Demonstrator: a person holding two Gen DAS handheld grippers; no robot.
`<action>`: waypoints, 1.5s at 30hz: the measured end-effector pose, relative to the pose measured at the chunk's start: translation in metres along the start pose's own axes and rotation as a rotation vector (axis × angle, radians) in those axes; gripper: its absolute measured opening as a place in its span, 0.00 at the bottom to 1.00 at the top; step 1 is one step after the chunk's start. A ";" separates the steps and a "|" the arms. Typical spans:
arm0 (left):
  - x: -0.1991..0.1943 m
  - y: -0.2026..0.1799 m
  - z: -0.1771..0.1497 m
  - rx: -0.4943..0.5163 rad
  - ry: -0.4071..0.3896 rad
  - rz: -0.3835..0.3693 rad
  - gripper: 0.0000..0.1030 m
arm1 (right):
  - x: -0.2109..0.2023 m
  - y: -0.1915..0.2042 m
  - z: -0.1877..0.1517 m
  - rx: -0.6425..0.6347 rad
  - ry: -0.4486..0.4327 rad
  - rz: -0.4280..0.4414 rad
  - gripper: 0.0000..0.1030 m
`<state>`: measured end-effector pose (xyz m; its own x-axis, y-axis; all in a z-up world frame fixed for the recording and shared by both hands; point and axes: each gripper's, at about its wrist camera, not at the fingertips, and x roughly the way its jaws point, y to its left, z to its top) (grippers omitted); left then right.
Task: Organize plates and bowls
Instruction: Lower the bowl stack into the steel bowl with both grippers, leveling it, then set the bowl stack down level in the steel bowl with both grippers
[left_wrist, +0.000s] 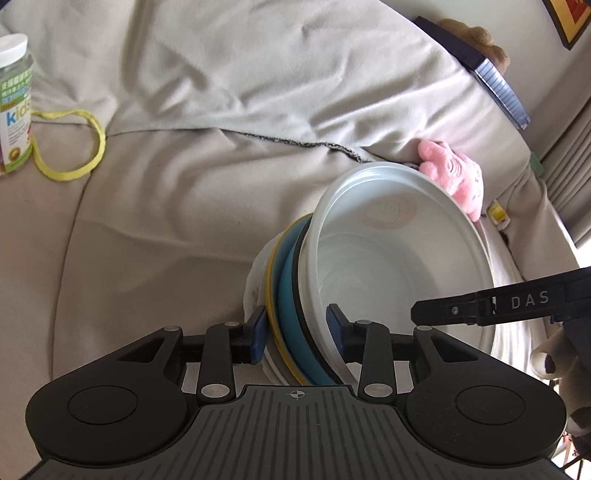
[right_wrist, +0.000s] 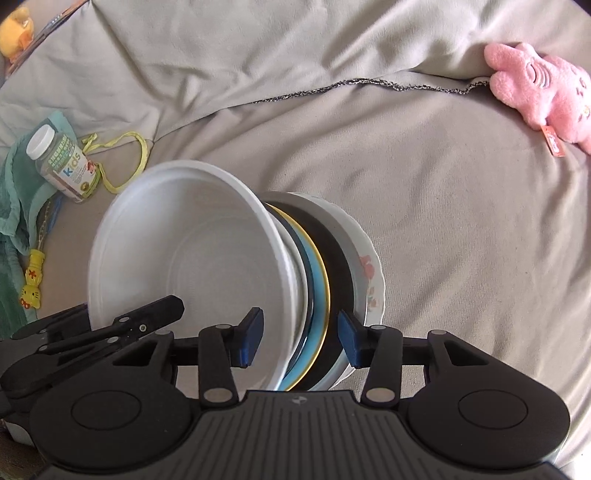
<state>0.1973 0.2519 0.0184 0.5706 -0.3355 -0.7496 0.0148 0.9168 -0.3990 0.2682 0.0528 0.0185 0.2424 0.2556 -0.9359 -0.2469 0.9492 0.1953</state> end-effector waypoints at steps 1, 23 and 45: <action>0.000 0.000 0.001 0.011 0.012 0.002 0.37 | -0.002 0.000 0.000 0.001 -0.005 -0.001 0.43; -0.001 -0.045 0.019 0.163 -0.063 0.121 0.42 | -0.004 -0.006 -0.004 -0.016 -0.020 0.038 0.40; -0.006 -0.036 0.010 0.118 0.003 0.127 0.42 | -0.009 -0.007 -0.003 -0.037 -0.051 0.033 0.40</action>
<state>0.2017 0.2227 0.0426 0.5715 -0.2156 -0.7918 0.0388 0.9709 -0.2364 0.2647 0.0434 0.0249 0.2804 0.2963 -0.9130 -0.2898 0.9329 0.2137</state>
